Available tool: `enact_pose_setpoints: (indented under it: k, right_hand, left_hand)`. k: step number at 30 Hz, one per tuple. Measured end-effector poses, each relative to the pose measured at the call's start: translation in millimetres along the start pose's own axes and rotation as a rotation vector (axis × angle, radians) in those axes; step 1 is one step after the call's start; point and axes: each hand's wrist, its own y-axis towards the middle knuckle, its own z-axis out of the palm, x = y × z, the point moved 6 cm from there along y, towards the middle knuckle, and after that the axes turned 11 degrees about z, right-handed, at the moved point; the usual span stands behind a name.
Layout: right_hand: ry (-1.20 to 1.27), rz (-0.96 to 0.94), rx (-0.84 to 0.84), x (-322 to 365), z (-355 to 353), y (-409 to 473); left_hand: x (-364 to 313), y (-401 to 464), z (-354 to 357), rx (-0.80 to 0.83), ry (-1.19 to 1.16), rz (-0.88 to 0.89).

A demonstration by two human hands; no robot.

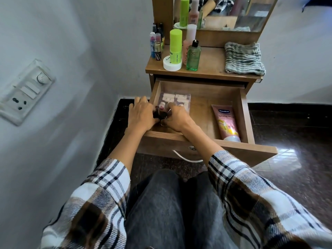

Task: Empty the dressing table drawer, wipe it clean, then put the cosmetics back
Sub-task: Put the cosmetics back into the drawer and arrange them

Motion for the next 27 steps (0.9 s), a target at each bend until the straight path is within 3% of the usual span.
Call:
enact_pose_setpoints:
  k: [15,27]
  right_hand:
    - [-0.137,0.091,0.131,-8.6,8.5,4.0]
    - [-0.154,0.106,0.128,-9.6,8.8,5.1]
  left_hand:
    - [-2.1,1.5,-1.4,0.075,-0.062,-0.001]
    - [-2.3,4.3,0.5,0.066,-0.024,0.02]
